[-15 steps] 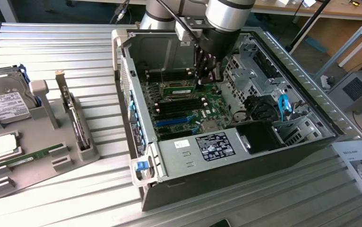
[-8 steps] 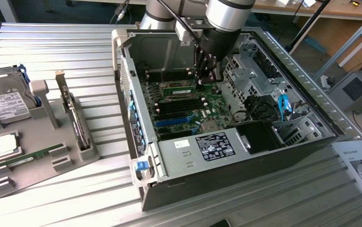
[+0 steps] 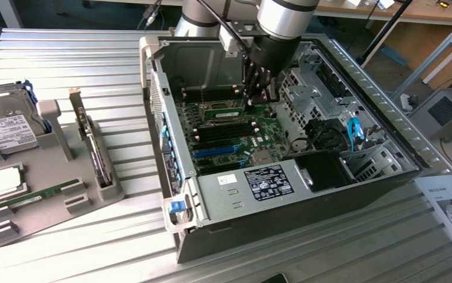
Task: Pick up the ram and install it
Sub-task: 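Insert the ram into the slot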
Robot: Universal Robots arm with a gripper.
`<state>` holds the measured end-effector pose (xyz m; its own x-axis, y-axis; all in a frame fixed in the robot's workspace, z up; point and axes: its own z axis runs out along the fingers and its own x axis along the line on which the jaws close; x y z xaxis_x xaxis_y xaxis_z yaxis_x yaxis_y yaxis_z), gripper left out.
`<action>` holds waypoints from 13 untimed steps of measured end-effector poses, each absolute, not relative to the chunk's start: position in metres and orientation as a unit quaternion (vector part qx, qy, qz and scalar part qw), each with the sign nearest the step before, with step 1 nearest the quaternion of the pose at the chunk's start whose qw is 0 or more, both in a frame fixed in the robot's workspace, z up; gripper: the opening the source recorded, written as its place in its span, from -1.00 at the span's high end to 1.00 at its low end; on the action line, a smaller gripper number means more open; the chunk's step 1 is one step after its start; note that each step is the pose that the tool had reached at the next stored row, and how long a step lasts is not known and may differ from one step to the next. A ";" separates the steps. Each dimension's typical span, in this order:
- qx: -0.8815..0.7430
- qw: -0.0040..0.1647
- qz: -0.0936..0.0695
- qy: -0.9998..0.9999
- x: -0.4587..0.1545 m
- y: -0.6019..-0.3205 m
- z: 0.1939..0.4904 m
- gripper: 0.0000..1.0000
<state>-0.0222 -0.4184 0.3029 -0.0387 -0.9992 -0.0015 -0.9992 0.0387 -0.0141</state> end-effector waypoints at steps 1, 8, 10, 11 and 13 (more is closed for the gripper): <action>-0.693 0.005 -0.005 0.721 -0.022 -0.418 0.302 0.76; -0.693 0.005 -0.005 0.721 -0.022 -0.413 0.300 0.76; -0.693 0.006 -0.004 0.721 -0.022 -0.413 0.299 0.76; -0.693 0.006 -0.005 0.721 -0.022 -0.412 0.298 0.76; -0.693 0.006 -0.005 0.721 -0.022 -0.412 0.296 0.76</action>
